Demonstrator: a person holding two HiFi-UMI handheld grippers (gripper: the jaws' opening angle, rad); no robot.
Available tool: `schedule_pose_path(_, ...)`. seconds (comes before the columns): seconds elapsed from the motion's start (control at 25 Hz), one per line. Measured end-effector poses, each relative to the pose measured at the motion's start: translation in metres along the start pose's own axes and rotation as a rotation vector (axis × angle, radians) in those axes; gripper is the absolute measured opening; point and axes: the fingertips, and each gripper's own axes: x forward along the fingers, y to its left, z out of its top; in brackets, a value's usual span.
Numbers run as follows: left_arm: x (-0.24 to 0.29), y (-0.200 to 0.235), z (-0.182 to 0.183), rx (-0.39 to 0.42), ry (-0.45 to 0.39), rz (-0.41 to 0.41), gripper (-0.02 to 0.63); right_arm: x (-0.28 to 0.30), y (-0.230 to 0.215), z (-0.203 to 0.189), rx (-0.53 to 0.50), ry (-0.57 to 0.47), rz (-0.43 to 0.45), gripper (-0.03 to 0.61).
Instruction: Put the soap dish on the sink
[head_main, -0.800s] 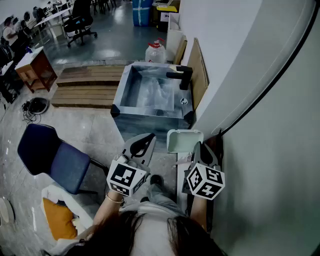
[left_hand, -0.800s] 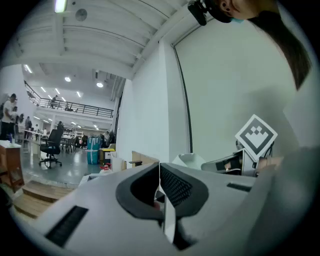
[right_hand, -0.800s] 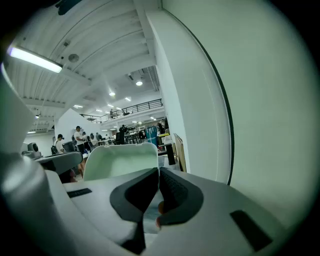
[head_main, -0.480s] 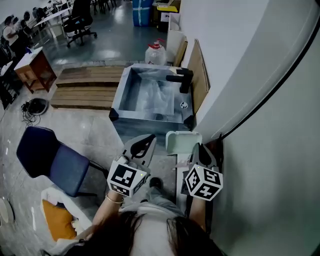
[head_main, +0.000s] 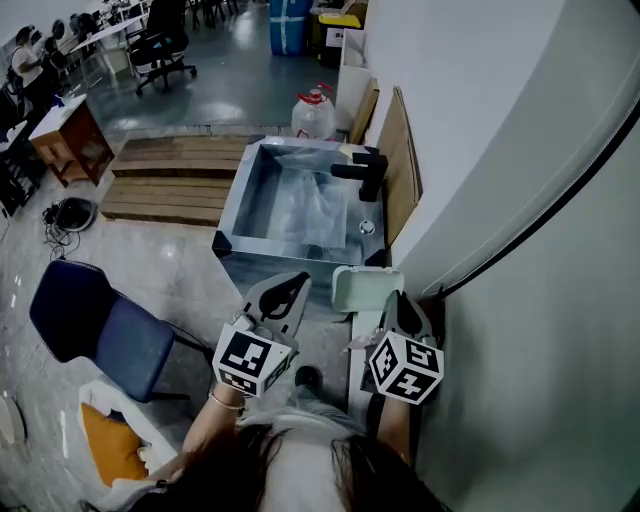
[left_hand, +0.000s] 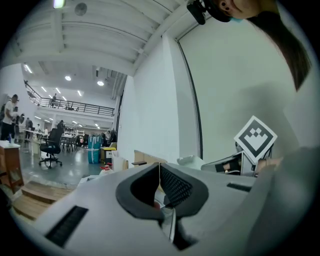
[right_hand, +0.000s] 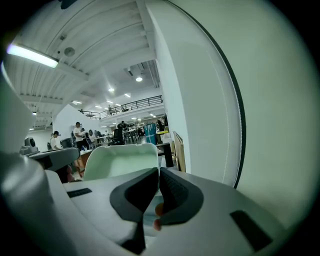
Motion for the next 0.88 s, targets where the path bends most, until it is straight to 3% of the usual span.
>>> schedule_pose_path(0.88,0.077,-0.004,-0.011,-0.005,0.041,0.048,0.009,0.078,-0.038,0.003,-0.042,0.077,0.096,0.032)
